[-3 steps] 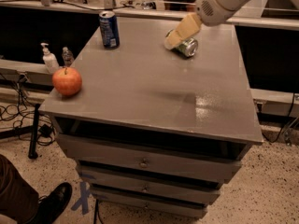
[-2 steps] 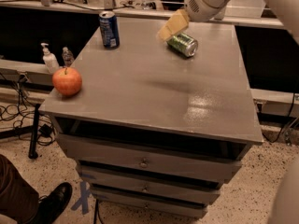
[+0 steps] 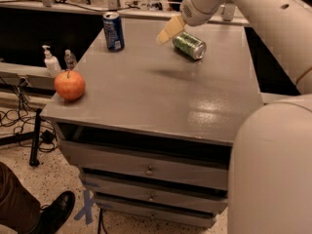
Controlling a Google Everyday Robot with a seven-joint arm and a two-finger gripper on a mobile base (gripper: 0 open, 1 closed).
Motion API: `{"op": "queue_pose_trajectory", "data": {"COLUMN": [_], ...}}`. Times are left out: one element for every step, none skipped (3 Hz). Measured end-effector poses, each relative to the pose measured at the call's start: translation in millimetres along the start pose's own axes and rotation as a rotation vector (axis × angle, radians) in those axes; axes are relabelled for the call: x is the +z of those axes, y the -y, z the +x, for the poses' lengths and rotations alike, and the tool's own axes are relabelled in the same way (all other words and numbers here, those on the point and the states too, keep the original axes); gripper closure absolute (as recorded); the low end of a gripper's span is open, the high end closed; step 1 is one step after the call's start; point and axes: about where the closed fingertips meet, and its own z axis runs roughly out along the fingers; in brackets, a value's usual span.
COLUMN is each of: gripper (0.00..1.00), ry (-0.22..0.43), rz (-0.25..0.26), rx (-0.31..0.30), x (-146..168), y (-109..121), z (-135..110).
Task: Place green can upright
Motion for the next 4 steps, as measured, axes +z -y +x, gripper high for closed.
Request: {"op": "queue_pose_trajectory", "data": {"gripper": [0.0,0.0,0.0,0.0], "ry": [-0.02,-0.043,-0.071,-0.11], "rz": [0.016,0.024,0.025,0.021], "rx": [-0.019,-0.038,-0.061,-0.073], "x": [27,49,68,84], "y": [14,26,37,45], "z": [-2,3,9,17]}}
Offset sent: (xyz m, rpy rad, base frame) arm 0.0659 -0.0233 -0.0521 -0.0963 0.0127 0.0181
